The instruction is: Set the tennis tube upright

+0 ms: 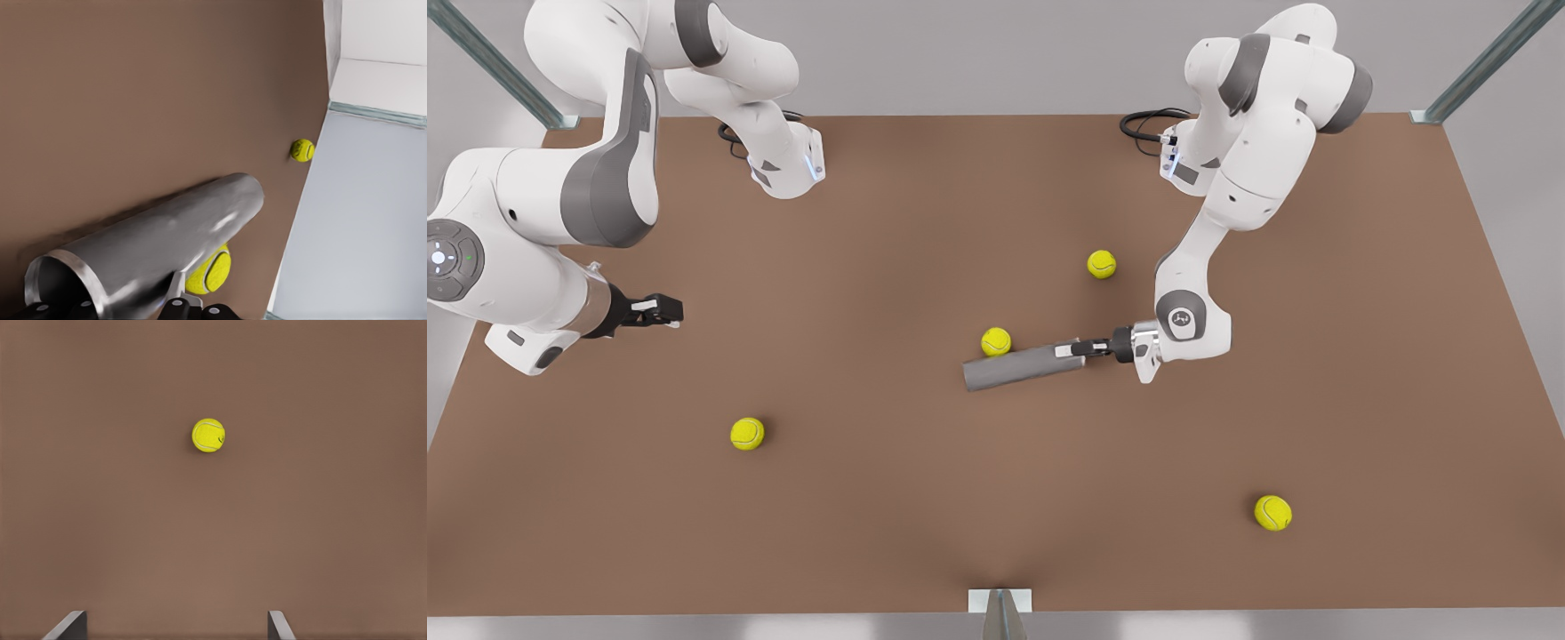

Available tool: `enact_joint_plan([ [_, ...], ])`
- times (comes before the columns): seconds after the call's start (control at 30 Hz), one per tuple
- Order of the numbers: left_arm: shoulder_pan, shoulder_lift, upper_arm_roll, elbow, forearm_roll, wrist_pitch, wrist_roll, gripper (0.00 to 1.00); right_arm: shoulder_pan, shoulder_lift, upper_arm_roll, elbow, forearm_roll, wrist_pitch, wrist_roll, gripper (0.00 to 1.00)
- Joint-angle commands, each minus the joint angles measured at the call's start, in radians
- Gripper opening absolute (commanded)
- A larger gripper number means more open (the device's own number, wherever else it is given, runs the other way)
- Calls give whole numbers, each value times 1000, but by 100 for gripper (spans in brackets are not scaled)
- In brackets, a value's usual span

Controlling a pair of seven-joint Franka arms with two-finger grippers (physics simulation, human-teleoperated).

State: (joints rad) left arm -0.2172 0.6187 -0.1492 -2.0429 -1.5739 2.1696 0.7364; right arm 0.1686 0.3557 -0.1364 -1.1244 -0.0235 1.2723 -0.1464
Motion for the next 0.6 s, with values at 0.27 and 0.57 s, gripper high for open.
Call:
enact_joint_plan([
  [0.27, 4, -60, 2, 6, 25, -22, -6, 37, -1, -3, -2, 0, 0, -1, 8, 100],
  [0.57, 2, -97, 2, 63, 176, -24, -155, 21, 0, -3, -3, 0, 0, -1, 7, 100],
])
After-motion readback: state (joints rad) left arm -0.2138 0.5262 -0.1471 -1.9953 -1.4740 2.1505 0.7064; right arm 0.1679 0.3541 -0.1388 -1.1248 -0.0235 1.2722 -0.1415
